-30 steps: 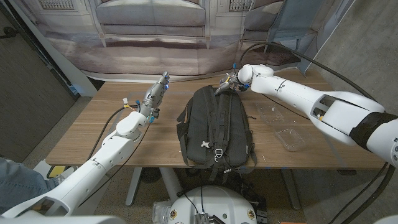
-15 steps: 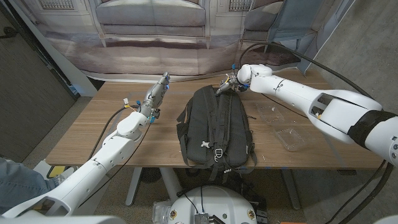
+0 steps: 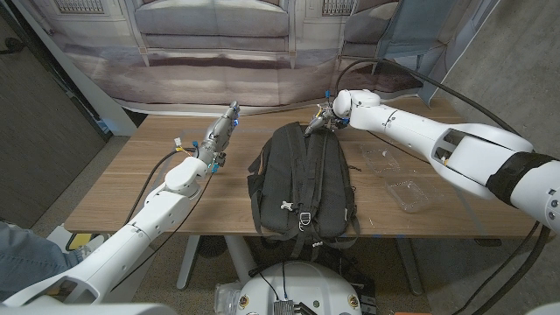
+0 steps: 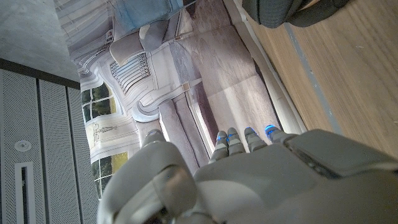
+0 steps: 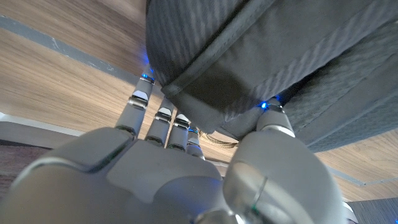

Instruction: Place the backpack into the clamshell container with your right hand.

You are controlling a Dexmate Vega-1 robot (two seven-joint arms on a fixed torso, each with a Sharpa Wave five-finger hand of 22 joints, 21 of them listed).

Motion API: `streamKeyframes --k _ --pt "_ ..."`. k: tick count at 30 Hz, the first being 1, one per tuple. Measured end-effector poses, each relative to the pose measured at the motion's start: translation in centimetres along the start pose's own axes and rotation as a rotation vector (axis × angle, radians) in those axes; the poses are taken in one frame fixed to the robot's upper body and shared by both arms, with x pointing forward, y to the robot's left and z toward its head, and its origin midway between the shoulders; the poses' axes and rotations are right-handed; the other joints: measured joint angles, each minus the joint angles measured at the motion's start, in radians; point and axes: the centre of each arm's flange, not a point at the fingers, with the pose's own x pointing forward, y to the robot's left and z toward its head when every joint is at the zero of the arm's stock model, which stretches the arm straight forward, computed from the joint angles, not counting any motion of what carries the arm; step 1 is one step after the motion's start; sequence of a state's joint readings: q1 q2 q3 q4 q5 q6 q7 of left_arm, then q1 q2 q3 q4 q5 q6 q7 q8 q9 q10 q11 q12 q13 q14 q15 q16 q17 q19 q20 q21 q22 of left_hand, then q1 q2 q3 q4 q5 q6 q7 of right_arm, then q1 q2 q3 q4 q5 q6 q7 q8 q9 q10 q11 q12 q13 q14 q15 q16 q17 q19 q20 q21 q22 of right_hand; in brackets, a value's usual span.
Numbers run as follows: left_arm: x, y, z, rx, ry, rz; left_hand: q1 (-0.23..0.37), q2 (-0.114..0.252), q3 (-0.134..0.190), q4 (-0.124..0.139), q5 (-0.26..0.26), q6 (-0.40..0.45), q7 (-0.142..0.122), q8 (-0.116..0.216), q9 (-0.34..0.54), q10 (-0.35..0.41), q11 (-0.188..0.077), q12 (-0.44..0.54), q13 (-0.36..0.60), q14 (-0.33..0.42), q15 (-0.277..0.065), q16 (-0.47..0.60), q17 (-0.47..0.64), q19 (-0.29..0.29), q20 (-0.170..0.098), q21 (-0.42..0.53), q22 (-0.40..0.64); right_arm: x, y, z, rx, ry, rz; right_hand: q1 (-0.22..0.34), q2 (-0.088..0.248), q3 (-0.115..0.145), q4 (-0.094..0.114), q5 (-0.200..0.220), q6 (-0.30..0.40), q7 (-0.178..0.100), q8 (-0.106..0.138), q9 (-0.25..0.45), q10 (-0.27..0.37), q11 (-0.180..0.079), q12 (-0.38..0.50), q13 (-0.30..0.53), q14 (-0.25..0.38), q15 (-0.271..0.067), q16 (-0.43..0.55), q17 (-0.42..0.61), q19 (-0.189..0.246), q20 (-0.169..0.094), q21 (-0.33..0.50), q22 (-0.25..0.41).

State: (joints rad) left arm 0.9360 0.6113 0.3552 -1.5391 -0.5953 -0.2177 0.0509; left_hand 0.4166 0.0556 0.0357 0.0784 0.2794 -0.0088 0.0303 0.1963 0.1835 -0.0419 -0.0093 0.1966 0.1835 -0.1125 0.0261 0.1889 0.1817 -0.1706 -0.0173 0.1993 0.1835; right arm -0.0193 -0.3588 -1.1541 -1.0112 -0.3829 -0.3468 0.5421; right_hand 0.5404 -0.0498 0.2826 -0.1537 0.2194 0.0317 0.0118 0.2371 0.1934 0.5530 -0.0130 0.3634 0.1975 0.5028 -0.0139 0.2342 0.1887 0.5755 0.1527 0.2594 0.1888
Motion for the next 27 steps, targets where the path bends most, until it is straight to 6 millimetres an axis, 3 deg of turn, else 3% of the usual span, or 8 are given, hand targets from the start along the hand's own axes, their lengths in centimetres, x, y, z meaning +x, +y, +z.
streamKeyframes --k 6,12,20,22,25,27 --pt "0.0 0.03 -0.05 0.001 0.003 0.002 0.0 0.0 -0.007 -0.002 0.0 0.0 0.0 0.0 0.0 0.004 -0.004 0.0 0.0 0.0 0.0 0.0 0.0 -0.003 0.003 0.0 0.0 -0.01 0.01 0.15 -0.002 -0.003 0.0 0.071 0.014 0.031 -0.013 0.0 0.021 -0.007 0.0 0.005 0.041 -0.033 0.015 0.016 0.066 -0.036 0.015 0.0 0.041 -0.041 0.004 0.005" --pt "0.05 -0.14 0.31 0.005 -0.002 -0.004 0.0 0.0 -0.007 -0.002 0.0 0.0 0.0 0.0 0.0 0.004 -0.004 0.0 0.0 0.005 0.005 0.0 0.0 -0.003 0.003 0.0 0.0 0.01 -0.21 0.16 -0.009 0.005 -0.039 0.174 0.032 0.063 -0.023 0.0 0.035 -0.021 0.0 0.005 0.066 -0.058 0.024 0.034 0.147 -0.045 0.046 0.022 0.098 -0.117 0.028 0.014" --pt "0.21 -0.14 0.36 0.005 -0.003 -0.004 0.0 0.0 -0.007 -0.002 0.0 0.0 0.0 0.0 0.0 0.004 -0.004 0.0 0.0 0.005 0.005 0.0 0.0 -0.003 0.003 0.0 0.0 0.13 -0.14 0.37 -0.021 -0.003 -0.069 0.351 0.066 0.071 -0.023 -0.004 0.055 -0.048 0.0 0.009 0.132 -0.096 0.071 0.071 0.238 -0.061 0.16 0.135 0.163 -0.221 0.091 0.057" --pt "0.25 -0.14 0.27 0.003 -0.001 -0.004 0.0 0.0 -0.007 -0.002 0.0 0.0 0.0 0.0 0.0 0.004 -0.004 0.0 0.0 0.005 0.005 0.0 0.0 -0.003 0.003 0.0 0.0 0.18 -0.11 0.46 -0.026 -0.007 -0.082 0.408 0.072 0.07 -0.023 -0.009 0.066 -0.06 0.0 0.009 0.148 -0.098 0.086 0.087 0.255 -0.065 0.203 0.184 0.167 -0.225 0.116 0.081" --pt "0.29 -0.12 0.24 0.002 -0.001 -0.003 0.0 0.0 -0.007 -0.002 0.0 0.0 0.0 0.0 0.0 0.004 -0.004 0.0 0.0 0.005 0.005 0.0 0.0 -0.001 0.005 0.0 0.0 0.27 -0.06 0.58 -0.032 -0.012 -0.095 0.485 0.085 0.048 -0.02 -0.017 0.089 -0.081 0.0 0.009 0.164 -0.103 0.114 0.116 0.275 -0.07 0.27 0.262 0.167 -0.225 0.157 0.123" --pt "0.3 -0.12 0.21 0.002 0.0 -0.003 0.0 0.0 -0.007 -0.002 0.0 0.0 0.0 0.0 0.0 0.004 -0.004 0.0 0.0 0.005 0.005 0.0 0.0 0.002 0.009 0.0 0.0 0.32 -0.02 0.61 -0.033 -0.014 -0.101 0.527 0.091 0.039 -0.018 -0.02 0.133 -0.093 0.013 0.012 0.185 -0.11 0.136 0.14 0.286 -0.073 0.303 0.303 0.167 -0.225 0.186 0.153"
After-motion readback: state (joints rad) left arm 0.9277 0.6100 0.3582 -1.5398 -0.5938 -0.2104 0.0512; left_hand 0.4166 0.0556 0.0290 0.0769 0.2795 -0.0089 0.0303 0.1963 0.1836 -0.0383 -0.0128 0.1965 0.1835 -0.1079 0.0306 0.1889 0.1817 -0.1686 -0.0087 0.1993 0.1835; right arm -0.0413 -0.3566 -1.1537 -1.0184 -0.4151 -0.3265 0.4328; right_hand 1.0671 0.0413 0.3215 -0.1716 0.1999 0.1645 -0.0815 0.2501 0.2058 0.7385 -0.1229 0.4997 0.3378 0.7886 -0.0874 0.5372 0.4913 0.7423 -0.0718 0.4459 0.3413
